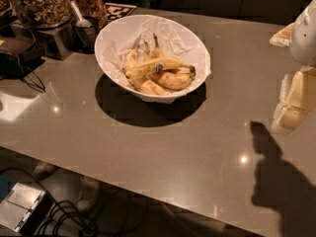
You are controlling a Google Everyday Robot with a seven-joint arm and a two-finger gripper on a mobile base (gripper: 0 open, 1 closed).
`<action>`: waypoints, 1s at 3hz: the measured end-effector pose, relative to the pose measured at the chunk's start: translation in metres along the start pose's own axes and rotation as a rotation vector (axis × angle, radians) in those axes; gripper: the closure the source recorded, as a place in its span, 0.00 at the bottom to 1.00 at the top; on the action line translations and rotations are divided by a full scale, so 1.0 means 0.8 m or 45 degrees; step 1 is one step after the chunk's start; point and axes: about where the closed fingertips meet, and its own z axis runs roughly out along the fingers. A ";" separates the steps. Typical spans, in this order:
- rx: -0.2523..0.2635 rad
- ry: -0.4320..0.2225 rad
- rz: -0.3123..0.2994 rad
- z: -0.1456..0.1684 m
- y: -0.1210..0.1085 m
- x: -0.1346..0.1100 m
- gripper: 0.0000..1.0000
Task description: Pick banana from white bowl
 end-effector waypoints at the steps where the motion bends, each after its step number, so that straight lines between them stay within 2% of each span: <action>1: 0.000 0.000 0.000 0.000 0.000 0.000 0.00; 2: 0.013 0.012 -0.048 0.000 -0.009 -0.016 0.00; 3: -0.001 0.046 -0.108 0.009 -0.030 -0.042 0.00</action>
Offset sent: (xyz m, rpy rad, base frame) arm 0.0203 0.0225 0.0050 -0.0519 -0.0048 0.0737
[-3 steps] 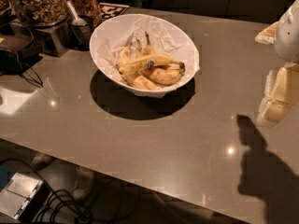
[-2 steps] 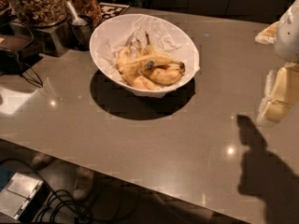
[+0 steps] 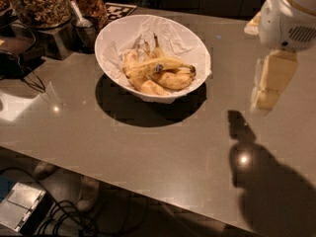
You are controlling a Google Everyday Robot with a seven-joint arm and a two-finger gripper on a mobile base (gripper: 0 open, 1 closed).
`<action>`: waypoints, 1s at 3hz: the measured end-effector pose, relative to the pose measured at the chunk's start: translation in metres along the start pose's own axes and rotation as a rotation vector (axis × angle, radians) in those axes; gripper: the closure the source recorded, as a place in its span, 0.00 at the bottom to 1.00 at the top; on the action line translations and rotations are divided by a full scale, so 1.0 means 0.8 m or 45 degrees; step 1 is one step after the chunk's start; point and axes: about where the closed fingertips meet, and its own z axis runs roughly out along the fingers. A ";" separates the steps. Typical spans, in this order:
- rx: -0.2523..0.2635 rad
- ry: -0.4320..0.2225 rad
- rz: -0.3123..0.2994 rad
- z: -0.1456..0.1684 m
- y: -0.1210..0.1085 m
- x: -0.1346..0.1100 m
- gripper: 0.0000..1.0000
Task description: Pick banana from white bowl
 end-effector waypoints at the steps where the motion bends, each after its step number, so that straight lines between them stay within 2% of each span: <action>1: -0.037 0.032 -0.114 0.014 -0.027 -0.034 0.00; 2: -0.029 0.081 -0.213 0.014 -0.039 -0.060 0.00; 3: 0.001 0.065 -0.217 0.014 -0.046 -0.066 0.00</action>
Offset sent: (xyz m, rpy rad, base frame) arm 0.0383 0.0548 0.0110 -0.2077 0.0749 0.2213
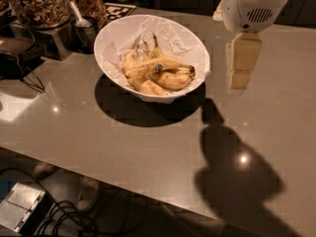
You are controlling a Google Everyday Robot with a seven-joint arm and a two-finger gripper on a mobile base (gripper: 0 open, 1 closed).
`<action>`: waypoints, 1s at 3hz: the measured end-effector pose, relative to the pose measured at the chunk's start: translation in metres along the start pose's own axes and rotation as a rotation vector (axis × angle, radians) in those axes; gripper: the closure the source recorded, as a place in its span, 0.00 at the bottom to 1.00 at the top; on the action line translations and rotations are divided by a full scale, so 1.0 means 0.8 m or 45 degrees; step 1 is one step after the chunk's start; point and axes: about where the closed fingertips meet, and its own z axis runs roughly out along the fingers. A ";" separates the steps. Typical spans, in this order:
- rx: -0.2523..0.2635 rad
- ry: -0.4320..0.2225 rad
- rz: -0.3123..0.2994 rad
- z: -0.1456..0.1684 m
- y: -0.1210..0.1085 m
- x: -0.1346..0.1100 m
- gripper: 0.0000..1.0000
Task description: Pick banana from white bowl
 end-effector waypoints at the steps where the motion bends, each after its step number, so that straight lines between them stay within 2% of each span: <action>1: 0.030 -0.041 -0.058 0.009 -0.035 -0.025 0.00; 2: 0.052 -0.075 -0.172 0.016 -0.075 -0.065 0.00; 3: 0.044 -0.092 -0.268 0.033 -0.097 -0.101 0.00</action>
Offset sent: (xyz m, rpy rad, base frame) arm 0.0911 0.0879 0.0112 -0.0048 -0.0278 0.2645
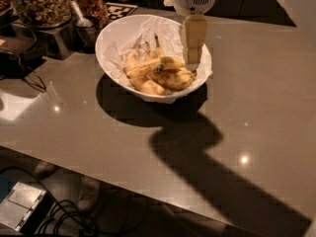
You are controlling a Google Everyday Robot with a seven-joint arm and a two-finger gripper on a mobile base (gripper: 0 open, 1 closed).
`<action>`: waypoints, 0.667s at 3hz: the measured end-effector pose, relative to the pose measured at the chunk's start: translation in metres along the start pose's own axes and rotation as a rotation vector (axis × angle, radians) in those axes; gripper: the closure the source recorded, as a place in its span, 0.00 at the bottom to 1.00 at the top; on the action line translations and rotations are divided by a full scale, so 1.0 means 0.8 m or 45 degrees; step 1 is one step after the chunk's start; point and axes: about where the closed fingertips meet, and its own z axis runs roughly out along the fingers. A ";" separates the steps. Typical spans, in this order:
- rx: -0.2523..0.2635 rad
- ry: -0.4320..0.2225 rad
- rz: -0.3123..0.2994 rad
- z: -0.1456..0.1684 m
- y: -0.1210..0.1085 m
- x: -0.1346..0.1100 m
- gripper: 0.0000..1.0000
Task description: Pick banana from white bowl
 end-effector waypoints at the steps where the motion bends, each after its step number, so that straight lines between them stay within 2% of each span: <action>1: -0.036 -0.011 -0.054 0.027 -0.013 -0.020 0.00; 2: -0.072 -0.004 -0.094 0.052 -0.024 -0.033 0.09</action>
Offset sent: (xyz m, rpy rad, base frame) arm 0.0251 0.0416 -0.0523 -0.0933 0.1338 0.1084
